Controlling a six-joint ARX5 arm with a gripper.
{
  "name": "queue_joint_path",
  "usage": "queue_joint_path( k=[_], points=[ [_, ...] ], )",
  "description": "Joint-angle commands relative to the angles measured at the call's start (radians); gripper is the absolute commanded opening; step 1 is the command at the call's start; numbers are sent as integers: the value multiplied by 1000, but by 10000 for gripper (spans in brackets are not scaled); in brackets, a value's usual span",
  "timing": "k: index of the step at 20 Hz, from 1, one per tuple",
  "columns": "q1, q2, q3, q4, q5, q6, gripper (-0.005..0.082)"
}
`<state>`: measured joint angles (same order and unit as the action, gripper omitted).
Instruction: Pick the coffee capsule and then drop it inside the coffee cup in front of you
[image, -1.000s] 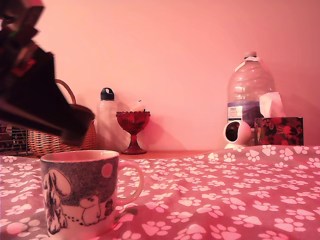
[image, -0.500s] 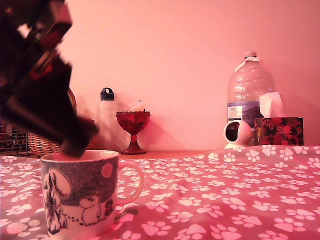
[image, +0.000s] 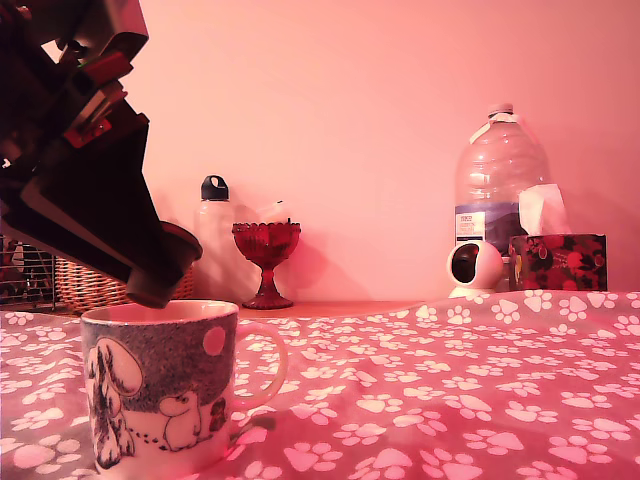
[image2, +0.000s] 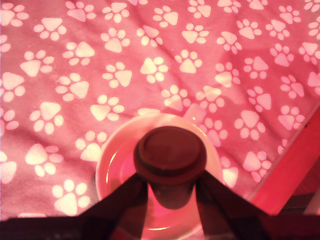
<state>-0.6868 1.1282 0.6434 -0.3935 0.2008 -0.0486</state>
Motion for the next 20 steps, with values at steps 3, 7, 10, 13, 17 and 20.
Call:
queue_joint_path(
  k=[3, 7, 10, 13, 17, 20],
  points=[
    [-3, 4, 3, 2, 0, 4, 160],
    [-3, 4, 3, -20, 0, 3, 160],
    [-3, 4, 3, -36, 0, 3, 164],
    [-3, 4, 3, -48, -1, 3, 172],
    [-3, 4, 3, -47, -4, 3, 536],
    [-2, 4, 19, -48, -6, -4, 705]
  ],
)
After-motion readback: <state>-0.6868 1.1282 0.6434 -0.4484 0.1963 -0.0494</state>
